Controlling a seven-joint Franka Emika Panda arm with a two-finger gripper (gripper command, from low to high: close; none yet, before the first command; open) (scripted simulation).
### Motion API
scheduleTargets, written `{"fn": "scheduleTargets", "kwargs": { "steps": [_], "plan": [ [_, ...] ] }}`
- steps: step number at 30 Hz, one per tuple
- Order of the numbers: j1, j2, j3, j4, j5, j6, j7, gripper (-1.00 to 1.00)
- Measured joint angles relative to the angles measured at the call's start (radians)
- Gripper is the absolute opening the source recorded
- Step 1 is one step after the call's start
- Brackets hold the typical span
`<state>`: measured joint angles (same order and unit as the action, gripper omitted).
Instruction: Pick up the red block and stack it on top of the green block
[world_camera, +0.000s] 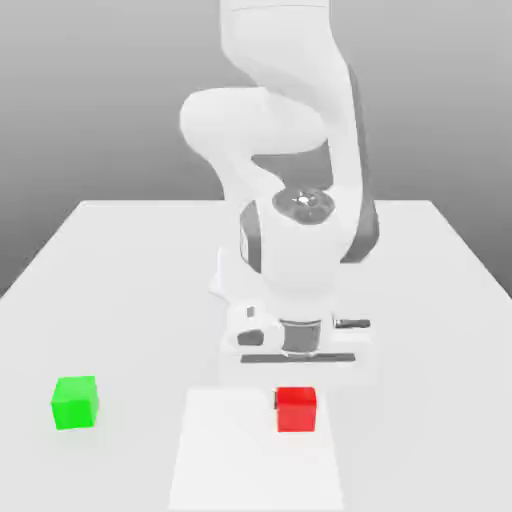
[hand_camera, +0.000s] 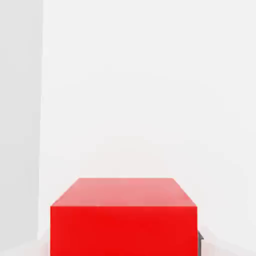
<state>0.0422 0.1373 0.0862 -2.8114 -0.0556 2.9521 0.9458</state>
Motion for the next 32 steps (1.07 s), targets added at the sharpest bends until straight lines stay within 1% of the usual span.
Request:
{"fn": "scheduleTargets", "kwargs": {
  "steps": [4, 6, 9, 22, 23, 25, 28, 29, 32],
  "plan": [
    [-0.001, -0.125, 0.015, -0.019, 0.053, -0.107, -0.039, -1.00],
    [0.004, -0.161, -0.008, -0.017, 0.061, -0.146, -0.041, -1.00],
    [-0.100, -0.169, -0.062, 0.008, 0.061, -0.179, -0.023, -1.00],
    [-0.459, -0.156, -0.261, 0.139, 0.051, -0.297, 0.072, -1.00],
    [-0.485, -0.151, -0.276, 0.148, 0.052, -0.302, 0.078, -1.00],
    [-0.546, -0.104, -0.260, 0.157, 0.067, -0.263, 0.072, -1.00],
    [-0.531, -0.004, -0.228, 0.163, 0.107, -0.171, 0.044, -1.00],
    [-0.542, 0.029, -0.214, 0.165, 0.118, -0.141, 0.036, 1.00],
    [-0.542, 0.029, -0.214, 0.165, 0.118, -0.141, 0.036, 1.00]
  ]
}}
